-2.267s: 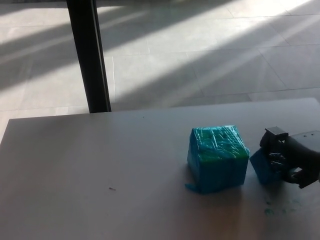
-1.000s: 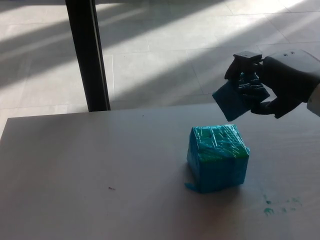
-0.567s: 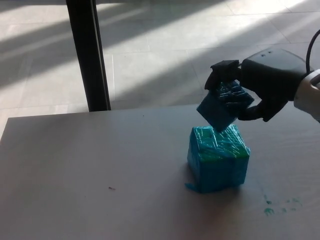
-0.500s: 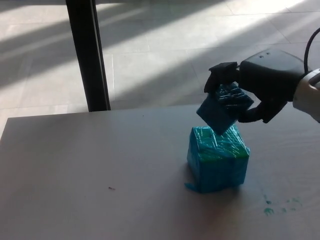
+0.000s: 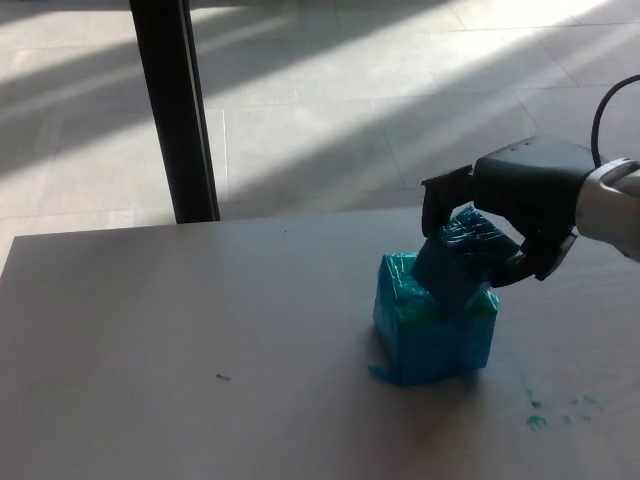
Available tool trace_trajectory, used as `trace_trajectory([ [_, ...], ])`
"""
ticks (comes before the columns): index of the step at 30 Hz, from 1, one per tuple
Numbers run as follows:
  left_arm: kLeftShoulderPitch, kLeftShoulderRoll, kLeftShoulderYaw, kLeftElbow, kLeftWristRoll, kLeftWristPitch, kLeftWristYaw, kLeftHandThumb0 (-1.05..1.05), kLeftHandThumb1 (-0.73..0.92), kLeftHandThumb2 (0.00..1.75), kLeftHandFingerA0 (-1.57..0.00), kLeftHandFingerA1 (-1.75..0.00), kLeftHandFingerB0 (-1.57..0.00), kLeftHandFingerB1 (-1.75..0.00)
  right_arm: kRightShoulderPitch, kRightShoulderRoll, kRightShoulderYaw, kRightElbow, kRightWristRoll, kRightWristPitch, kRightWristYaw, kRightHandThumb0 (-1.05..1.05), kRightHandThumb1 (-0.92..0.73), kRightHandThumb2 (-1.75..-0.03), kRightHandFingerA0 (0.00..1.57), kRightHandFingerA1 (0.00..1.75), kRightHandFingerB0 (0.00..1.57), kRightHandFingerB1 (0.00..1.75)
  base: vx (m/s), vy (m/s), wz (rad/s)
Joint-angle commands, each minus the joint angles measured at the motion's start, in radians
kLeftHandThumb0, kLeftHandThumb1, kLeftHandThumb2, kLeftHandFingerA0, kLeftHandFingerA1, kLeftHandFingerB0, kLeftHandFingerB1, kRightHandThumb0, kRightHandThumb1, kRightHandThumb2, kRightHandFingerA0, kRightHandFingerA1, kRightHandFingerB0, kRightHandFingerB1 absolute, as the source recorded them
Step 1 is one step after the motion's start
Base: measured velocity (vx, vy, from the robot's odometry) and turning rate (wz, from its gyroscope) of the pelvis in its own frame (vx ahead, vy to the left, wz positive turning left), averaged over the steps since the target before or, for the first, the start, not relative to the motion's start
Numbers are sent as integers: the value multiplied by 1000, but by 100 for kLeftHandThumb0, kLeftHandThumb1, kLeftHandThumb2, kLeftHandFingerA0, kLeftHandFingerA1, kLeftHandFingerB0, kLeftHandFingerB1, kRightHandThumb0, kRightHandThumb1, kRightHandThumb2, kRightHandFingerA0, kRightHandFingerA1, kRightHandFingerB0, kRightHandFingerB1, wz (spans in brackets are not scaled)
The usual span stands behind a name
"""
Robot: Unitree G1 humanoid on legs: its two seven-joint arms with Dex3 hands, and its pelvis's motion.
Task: The robot uses its right hand to pick up the small cube kept on the middle on the desk and place it on the bigger cube kept next to it
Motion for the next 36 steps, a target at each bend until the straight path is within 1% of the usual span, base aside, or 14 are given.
trace_trajectory([
  [1, -4, 19, 2, 2, -3, 17, 3, -24, -26, 75, -106, -112, -117, -118, -10, 41, 26, 84, -30, -15, -65, -26, -60, -73, 87, 168, 84, 97, 0, 0, 0],
  [4, 4, 20, 0, 3, -1, 8, -14, -25, -27, 75, -103, -111, -113, -117, -18, 63, 40, 121, -45, -17, -106, -26, -61, -76, 86, 166, 85, 94, 0, 0, 0],
  [5, 5, 19, 1, 2, -3, 8, -16, -31, -31, 87, -77, -138, -88, -146, -21, 68, 43, 130, -50, -16, -118, -26, -62, -75, 86, 167, 83, 104, 0, 0, 0],
  [7, 5, 17, 6, 6, -7, 12, -13, -25, -26, 75, -104, -111, -116, -117, -23, 86, 54, 141, -74, 16, -149, -25, -58, -75, 92, 164, 83, 122, 0, 0, 0],
  [12, 3, 16, 4, 5, -2, 14, -4, -25, -35, 83, -90, -134, -102, -137, -39, 110, 70, 183, -98, 49, -200, -24, -63, -75, 82, 169, 77, 130, 0, 0, 0],
  [15, 4, 15, 0, 7, 2, 7, -1, -24, -26, 75, -109, -113, -117, -117, -40, 102, 77, 188, -102, 46, -199, -28, -52, -83, 100, 159, 89, 105, 0, 0, 0],
  [16, 4, 16, 2, 7, -2, 8, -6, -24, -27, 74, -110, -114, -119, -118, -44, 100, 79, 183, -91, 72, -133, -28, -62, -71, 85, 158, 82, 68, 0, 0, 0],
  [18, 2, 16, 4, 8, -3, 11, -4, -24, -27, 75, -109, -113, -121, -119, -54, 89, 98, 166, -107, 100, -77, -33, -70, -68, 78, 157, 68, 59, 0, 0, 0],
  [20, 3, 16, 9, 9, -8, 13, -5, -24, -35, 83, -91, -136, -104, -136, -69, 83, 112, 160, -98, 114, 5, -44, -71, -61, 68, 112, 19, 40, 0, 0, 0],
  [21, 3, 16, 9, 7, -8, 14, -3, -24, -35, 83, -91, -136, -104, -136, -73, 79, 115, 151, -93, 130, 46, -44, -71, -61, 68, 112, 19, 40, 0, 0, 0],
  [23, 4, 17, 3, 5, -2, 12, -1, -24, -27, 75, -108, -113, -119, -118, -87, 69, 141, 126, -123, 185, 125, -75, -43, -84, 2, 27, 1, 28, 0, 0, 0],
  [24, 4, 17, 7, 8, -6, 10, -6, -24, -27, 75, -104, -111, -119, -118, -106, 61, 152, 126, -122, 214, 211, -83, -50, -89, 0, 17, 0, 12, 0, 0, 0],
  [35, 3, 23, -2, 3, 2, 13, -7, -24, -26, 75, -105, -112, -116, -117, -85, 45, 142, 34, -107, 237, 242, -83, -50, -90, 0, 26, 0, 10, 0, 0, 0],
  [36, 4, 24, -6, 4, 6, 8, -9, -24, -25, 76, -106, -112, -115, -117, -82, 48, 135, 31, -101, 239, 233, -93, -35, -72, 0, 0, 0, 0, 0, 0, 0],
])
